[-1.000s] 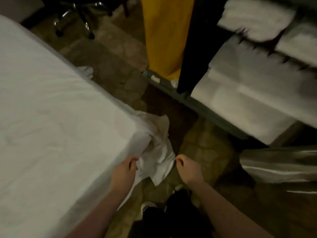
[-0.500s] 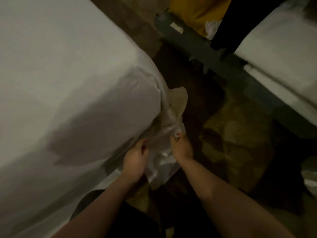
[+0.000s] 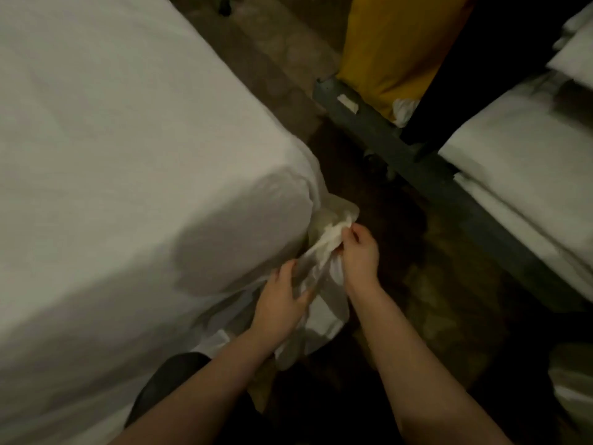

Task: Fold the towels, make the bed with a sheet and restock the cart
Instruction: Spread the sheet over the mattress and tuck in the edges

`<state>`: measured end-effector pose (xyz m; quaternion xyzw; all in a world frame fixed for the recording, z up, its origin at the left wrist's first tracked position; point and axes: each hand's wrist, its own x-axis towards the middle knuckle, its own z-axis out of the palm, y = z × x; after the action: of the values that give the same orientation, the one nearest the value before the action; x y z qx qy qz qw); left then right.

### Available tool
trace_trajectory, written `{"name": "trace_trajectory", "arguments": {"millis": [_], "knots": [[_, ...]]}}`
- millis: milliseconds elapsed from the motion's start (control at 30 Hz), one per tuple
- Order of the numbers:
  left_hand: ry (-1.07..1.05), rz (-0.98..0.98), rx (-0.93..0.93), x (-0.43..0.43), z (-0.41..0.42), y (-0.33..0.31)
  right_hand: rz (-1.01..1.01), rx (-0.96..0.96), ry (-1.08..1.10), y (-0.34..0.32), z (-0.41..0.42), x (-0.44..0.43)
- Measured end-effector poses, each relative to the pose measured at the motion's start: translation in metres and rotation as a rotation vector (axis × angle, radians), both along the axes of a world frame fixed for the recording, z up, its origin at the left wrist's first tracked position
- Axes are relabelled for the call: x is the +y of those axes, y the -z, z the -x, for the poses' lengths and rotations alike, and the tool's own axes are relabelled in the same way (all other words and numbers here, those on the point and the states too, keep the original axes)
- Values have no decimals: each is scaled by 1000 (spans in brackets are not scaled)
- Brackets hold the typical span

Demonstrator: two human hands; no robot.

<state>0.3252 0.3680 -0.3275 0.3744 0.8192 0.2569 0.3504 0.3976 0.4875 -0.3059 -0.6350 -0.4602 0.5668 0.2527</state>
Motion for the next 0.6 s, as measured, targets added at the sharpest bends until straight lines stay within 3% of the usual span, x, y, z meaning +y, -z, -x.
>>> {"name": "trace_trajectory", "arguments": {"millis": [167, 433, 600], "knots": [[-58, -120, 7, 15, -10, -140, -156, 99, -29, -175, -5, 0], [54, -52, 36, 27, 11, -351, -173, 261, -37, -417, 19, 6], [-170, -298, -146, 21, 46, -475, -171, 373, -65, -526, 48, 20]]}}
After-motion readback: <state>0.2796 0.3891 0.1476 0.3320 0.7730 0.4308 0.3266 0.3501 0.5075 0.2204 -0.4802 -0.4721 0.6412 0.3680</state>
